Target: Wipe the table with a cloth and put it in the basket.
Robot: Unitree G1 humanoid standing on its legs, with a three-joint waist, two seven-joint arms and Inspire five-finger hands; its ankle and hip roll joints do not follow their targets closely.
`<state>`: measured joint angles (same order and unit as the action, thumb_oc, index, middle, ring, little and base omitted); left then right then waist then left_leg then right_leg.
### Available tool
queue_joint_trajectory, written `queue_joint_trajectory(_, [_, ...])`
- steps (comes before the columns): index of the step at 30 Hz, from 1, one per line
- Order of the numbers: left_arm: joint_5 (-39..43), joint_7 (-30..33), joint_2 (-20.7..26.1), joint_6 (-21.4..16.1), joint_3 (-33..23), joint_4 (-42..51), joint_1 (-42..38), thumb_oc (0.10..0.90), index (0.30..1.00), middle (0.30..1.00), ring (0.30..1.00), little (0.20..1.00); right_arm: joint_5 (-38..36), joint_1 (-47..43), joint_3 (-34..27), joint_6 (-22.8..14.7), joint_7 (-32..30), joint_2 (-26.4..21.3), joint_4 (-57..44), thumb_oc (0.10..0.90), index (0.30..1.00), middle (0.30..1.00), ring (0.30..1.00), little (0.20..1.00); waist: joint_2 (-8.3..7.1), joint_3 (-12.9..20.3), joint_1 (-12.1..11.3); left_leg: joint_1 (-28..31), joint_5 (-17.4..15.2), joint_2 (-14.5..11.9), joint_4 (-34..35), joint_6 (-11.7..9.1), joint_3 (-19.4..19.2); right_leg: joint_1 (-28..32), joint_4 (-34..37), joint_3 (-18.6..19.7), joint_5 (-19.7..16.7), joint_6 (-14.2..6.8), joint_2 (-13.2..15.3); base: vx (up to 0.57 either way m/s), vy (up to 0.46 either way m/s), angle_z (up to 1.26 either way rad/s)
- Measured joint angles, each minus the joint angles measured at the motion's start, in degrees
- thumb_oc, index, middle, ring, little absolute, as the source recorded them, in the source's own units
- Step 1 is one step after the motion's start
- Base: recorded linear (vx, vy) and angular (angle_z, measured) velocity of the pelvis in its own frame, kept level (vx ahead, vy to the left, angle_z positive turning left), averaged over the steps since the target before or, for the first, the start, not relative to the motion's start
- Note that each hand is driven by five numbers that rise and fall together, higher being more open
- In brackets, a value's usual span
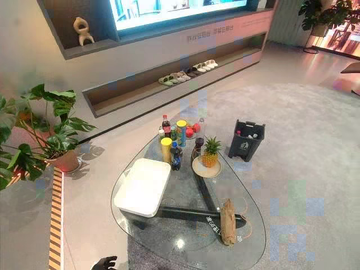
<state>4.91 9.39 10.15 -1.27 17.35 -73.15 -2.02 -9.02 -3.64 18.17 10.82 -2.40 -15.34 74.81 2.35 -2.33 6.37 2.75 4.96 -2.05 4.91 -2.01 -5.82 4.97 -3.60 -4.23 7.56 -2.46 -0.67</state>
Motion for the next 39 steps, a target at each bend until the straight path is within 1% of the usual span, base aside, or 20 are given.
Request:
queue_joint_trajectory(1, [0.0,0.0,0.0,0.0,0.0,0.0,0.0,0.800,0.900,0.900,0.900,0.900,0.0,0.0,0.0,0.0,0.0,0.0,0.0,0.800,0.900,0.900,0.900,0.900,-0.01,0.0,0.0,0.0,0.0,0.0,0.0,0.0,0.0,0.0,0.0,0.0,0.0,0.0,0.0,0.09,0.015,-1.24])
queue_joint_trajectory(9, [1.1,-0.3,0.0,1.9,0.0,0.0,-0.4,0.800,0.900,0.900,0.900,0.900,0.0,0.0,0.0,0.3,0.0,0.0,-0.2,0.800,0.900,0.900,0.900,0.900,-0.08,-0.1,0.0,-0.2,0.0,0.0,0.0,0.0,0.0,-0.2,0.0,0.0,0.0,0.0,0.0,0.00,0.000,0.00])
queue_joint_trajectory(21, [1.1,-0.3,0.0,2.1,0.0,0.2,-0.7,0.800,0.900,0.900,0.900,0.900,0.0,0.0,0.0,0.5,-0.1,-0.2,-1.6,0.800,0.900,0.900,0.900,0.900,0.06,-1.0,0.0,-0.2,-0.1,0.0,0.0,0.0,-0.1,-0.2,0.0,0.0,0.1,-0.2,0.0,0.00,0.000,0.00])
queue_joint_trajectory(28, [1.1,-0.2,0.0,2.1,0.0,0.2,-0.8,0.800,0.900,0.900,0.900,0.900,0.1,0.0,0.3,-0.3,-0.4,-0.3,-1.8,0.800,0.900,0.900,0.900,0.900,0.16,-1.3,0.0,-0.2,-0.1,0.0,0.0,0.0,-0.1,-0.2,0.0,0.0,0.1,-0.1,0.1,0.00,0.000,0.00])
queue_joint_trajectory(32, [1.1,-0.2,0.0,2.1,0.0,0.2,-0.8,0.800,0.900,0.900,0.900,0.900,0.1,0.0,0.9,-2.4,-2.1,-0.3,-2.6,0.800,0.900,0.900,0.900,0.900,0.20,-1.4,0.0,-0.2,-0.1,0.0,0.0,0.0,-0.1,-0.3,0.0,0.1,0.1,-0.2,0.1,0.00,0.000,0.00])
queue_joint_trajectory(34, [1.1,-0.1,0.0,2.2,0.0,0.3,-0.8,0.800,0.900,0.900,0.900,0.900,0.0,0.0,1.0,-3.7,-3.8,-0.3,-3.5,0.800,0.900,0.900,0.900,0.900,0.18,-1.5,0.0,-0.2,-0.1,0.0,0.0,0.0,-0.1,-0.3,0.0,0.1,0.1,-0.2,0.1,0.00,0.000,0.00])
queue_joint_trajectory(36, [1.1,-0.1,0.0,2.2,0.0,0.5,-0.8,0.800,0.900,0.900,0.900,0.900,-0.1,0.0,1.0,-5.2,-5.8,-0.3,-4.3,0.800,0.900,0.900,0.900,0.900,0.18,-1.5,0.0,-0.5,-0.1,0.0,0.0,0.0,-0.1,-0.6,-0.1,0.1,0.2,-0.2,0.1,0.00,0.000,0.00])
queue_joint_trajectory(39, [1.1,0.2,0.0,2.5,0.0,1.7,-0.8,0.800,0.900,0.900,0.900,0.900,-0.1,-0.1,1.0,-8.0,-10.6,-0.3,-6.2,0.800,0.900,0.900,0.900,0.900,0.12,-1.7,0.0,-1.0,-0.1,0.1,0.0,0.0,-0.1,-1.3,-0.2,0.1,0.1,-0.2,0.1,0.00,0.000,0.00])
